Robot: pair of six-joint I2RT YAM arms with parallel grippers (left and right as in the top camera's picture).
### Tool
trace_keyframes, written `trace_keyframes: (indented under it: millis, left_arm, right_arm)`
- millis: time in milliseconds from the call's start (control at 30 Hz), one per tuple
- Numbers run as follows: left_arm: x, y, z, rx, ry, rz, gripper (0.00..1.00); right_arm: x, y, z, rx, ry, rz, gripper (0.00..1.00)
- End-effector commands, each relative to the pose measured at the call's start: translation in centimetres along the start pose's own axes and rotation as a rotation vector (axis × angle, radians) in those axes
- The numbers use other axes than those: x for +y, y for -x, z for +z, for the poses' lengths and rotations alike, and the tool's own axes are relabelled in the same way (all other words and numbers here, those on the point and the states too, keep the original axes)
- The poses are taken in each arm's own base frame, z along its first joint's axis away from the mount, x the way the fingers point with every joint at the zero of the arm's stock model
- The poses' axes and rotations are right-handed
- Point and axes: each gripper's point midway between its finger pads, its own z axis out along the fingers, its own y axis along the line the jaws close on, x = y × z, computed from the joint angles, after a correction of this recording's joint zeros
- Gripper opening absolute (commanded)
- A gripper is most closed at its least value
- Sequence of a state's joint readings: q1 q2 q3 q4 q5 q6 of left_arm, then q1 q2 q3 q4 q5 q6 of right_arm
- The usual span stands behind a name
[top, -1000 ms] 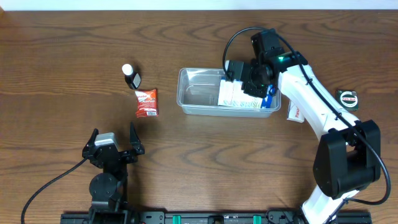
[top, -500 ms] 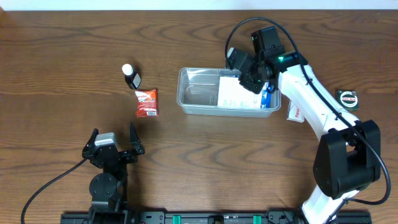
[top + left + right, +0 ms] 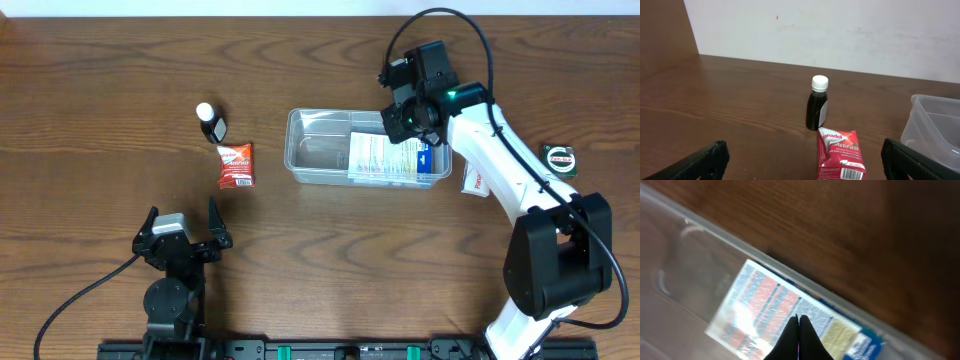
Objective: Pack container
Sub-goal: 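Open right gripper, release the box, and lift away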
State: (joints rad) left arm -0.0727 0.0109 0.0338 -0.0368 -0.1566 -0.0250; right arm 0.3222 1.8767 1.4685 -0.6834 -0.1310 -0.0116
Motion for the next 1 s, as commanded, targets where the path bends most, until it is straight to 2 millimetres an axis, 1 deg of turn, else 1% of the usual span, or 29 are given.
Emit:
trace_keyframes:
  millis: [0, 67, 200, 333, 500, 533, 600, 667, 700, 767, 867, 933, 967]
  left_arm:
    - [0.2, -1.7, 0.2, 0.039, 0.008, 0.018, 0.98]
    - [0.2, -1.7, 0.2, 0.039, 0.008, 0.018, 0.98]
    - [0.2, -1.7, 0.2, 0.039, 0.008, 0.018, 0.98]
    - [0.2, -1.7, 0.2, 0.039, 0.008, 0.018, 0.98]
    - [0.2, -1.7, 0.2, 0.039, 0.008, 0.018, 0.98]
    - [0.2, -1.7, 0.2, 0.039, 0.008, 0.018, 0.98]
    - [0.2, -1.7, 0.2, 0.039, 0.008, 0.018, 0.98]
    - [0.2, -1.7, 0.2, 0.039, 0.008, 0.018, 0.98]
    - [0.2, -1.7, 0.2, 0.039, 0.008, 0.018, 0.98]
    - [0.2, -1.7, 0.2, 0.039, 0.008, 0.018, 0.98]
    - [0.2, -1.7, 0.2, 0.039, 0.008, 0.018, 0.98]
    - [0.2, -1.7, 0.2, 0.039, 0.008, 0.018, 0.98]
    - [0.2, -1.7, 0.2, 0.039, 0.008, 0.018, 0.98]
  right_arm:
    - [2.7, -0.5, 0.5, 0.022, 0.063, 0.13, 0.01]
    - [3.3, -0.7, 0.6, 0.028, 0.037, 0.137, 0.01]
    - [3.0, -1.1, 0.7, 0.032, -0.059, 0.264, 0.01]
    - [3.6, -1.2, 0.8, 0.034, -0.05, 0.298, 0.01]
    - [5.0, -1.5, 0.8, 0.064, 0.035, 0.3, 0.01]
    - [5.0, -1.6, 0.7, 0.067, 0.034, 0.301, 0.01]
    - [4.1, -1.6, 0.7, 0.061, 0.0, 0.285, 0.02]
    - [2.5, -1.5, 0.2, 0.051, -0.045, 0.3, 0.01]
    - [1.7, -1.2, -0.4, 0.039, -0.054, 0.316, 0.01]
    - [0.1, -0.3, -2.0, 0.001, -0.053, 0.351, 0.01]
    - [-2.0, 1.2, -5.6, -0.08, -0.034, 0.389, 0.01]
    - [-4.2, 1.1, -8.1, -0.114, -0.071, 0.431, 0.02]
    - [-5.6, 0.7, -9.3, -0.122, -0.103, 0.46, 0.04]
